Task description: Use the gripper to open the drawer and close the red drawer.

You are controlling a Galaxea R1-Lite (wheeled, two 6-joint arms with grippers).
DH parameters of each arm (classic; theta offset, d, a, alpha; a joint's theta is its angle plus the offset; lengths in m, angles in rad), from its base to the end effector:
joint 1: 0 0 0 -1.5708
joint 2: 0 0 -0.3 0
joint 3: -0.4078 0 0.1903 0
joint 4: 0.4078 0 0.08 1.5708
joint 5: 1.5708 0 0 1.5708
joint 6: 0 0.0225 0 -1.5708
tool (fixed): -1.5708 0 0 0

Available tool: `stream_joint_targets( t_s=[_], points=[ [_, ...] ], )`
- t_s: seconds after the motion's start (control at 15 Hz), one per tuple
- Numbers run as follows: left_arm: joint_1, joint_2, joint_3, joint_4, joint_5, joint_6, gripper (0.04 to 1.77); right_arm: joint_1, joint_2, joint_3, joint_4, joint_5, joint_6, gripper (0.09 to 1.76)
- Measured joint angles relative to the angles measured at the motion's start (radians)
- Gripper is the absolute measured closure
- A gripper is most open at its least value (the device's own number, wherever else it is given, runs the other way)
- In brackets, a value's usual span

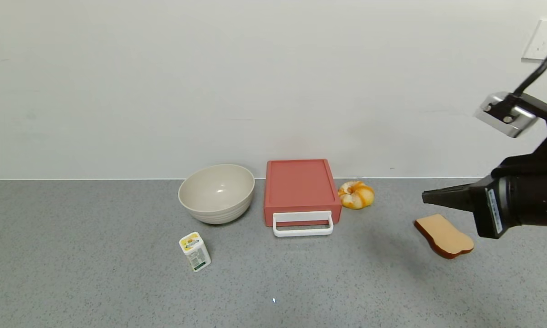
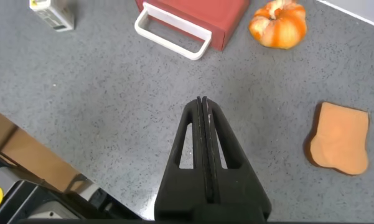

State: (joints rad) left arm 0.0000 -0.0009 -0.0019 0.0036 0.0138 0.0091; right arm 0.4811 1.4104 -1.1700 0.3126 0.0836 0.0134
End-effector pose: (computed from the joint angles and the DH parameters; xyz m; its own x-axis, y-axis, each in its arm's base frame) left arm -0.0230 0.0003 0.0756 0.9999 0.0138 -0.0008 -0.0138 0.9999 0.0091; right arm 0.2003 0.1067 0.2741 0.7131 0.4664 -0.5234 -0.5178 0.8537 0.0553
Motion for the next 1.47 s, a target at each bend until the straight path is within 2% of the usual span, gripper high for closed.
stream_joint_targets(
  t_s=[0.13, 0.33, 0.6, 0.93, 1.2, 1.47],
  points=[
    [0.0, 0.0, 0.0, -0.002, 0.001, 0.0, 0.09, -0.042, -0.067, 0.115, -0.077, 0.032, 0.004, 1.41],
    [0.0, 0.0, 0.0, -0.005, 0.001, 0.0, 0.09, -0.084, -0.156, 0.243, -0.101, 0.034, 0.014, 1.0],
    [0.0, 0.0, 0.0, -0.004, 0.001, 0.0, 0.09, -0.104, -0.275, 0.349, -0.104, 0.027, 0.016, 0.66],
    [0.0, 0.0, 0.0, -0.005, 0.001, 0.001, 0.09, -0.121, -0.487, 0.453, -0.099, 0.011, 0.02, 0.42],
    [0.0, 0.0, 0.0, -0.004, 0.001, 0.001, 0.09, -0.224, -0.68, 0.525, -0.091, -0.061, 0.02, 0.31],
    [0.0, 0.0, 0.0, -0.005, 0.001, 0.001, 0.09, -0.334, -0.852, 0.556, -0.035, -0.08, 0.018, 0.24]
  ],
)
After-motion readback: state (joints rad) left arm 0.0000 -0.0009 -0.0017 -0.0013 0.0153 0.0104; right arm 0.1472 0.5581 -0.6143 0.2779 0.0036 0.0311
